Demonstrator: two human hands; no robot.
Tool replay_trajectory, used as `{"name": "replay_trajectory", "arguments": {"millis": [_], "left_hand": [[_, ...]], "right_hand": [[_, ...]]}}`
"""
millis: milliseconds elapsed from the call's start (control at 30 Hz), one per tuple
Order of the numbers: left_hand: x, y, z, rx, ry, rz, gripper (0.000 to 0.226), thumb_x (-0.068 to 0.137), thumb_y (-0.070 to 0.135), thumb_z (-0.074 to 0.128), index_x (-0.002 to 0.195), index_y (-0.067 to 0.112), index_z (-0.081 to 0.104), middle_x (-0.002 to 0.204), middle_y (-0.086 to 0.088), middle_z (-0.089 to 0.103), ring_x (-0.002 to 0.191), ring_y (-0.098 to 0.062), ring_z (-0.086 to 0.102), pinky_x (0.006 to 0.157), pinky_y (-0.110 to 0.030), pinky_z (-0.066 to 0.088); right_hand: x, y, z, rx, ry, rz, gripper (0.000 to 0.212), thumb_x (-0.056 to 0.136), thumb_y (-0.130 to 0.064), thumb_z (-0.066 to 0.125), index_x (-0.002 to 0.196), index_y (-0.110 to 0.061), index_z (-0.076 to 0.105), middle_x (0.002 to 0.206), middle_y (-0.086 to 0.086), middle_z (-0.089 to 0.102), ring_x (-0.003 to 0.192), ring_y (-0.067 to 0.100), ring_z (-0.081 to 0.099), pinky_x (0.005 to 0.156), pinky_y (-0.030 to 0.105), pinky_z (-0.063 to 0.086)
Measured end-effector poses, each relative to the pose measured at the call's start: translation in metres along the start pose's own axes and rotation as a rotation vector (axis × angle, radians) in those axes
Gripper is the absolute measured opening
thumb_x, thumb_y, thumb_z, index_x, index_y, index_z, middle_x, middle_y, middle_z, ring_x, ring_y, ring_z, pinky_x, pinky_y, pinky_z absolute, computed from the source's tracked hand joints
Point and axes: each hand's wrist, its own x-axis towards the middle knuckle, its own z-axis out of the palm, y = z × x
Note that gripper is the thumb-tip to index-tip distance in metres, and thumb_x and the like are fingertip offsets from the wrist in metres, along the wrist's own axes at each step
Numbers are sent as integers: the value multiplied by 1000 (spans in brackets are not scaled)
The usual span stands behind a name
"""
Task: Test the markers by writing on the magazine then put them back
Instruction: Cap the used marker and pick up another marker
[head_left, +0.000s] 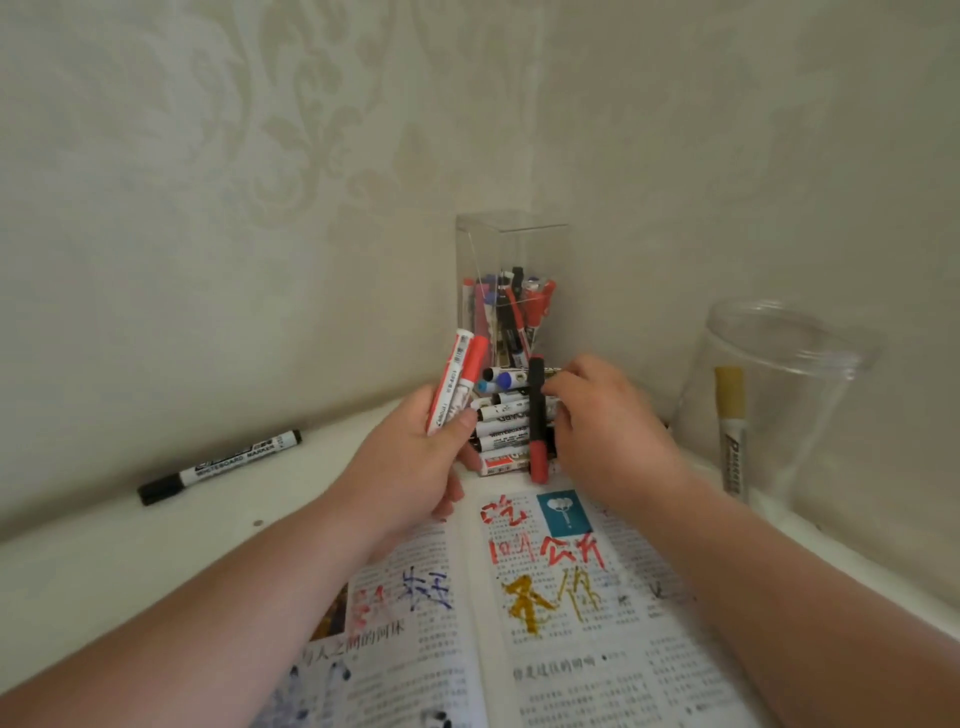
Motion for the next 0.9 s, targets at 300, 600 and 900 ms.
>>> {"name": "replay_trajectory", "arguments": {"millis": [300,600,900], "left_hand": [[-17,-5,-2,-168,-179,-46,10,105,19,51,114,15,53,80,-10,68,50,-16,40,44,-25,29],[-15,-19,-5,-56,-155,35,5,102,14,57,104,10,58,67,-7,65,46,-19,50,46,-31,41],[-20,-18,-5,-173,-53,108,7,97,23,61,103,27,63,65,1,46,65,-21,47,58,-27,50]], "right_hand": [[-18,-2,18,696,26,-157,40,95,-11,65,121,-40,56,83,-11,62,69,11,60,62,20,48],[-13,8,28,483,28,-395,40,89,-7,66,127,-18,65,85,-12,60,69,10,58,66,22,47],[-25,-12,-7,-236,-252,-16,32,93,-48,61,82,-30,37,78,-9,49,66,8,46,52,29,35]]}}
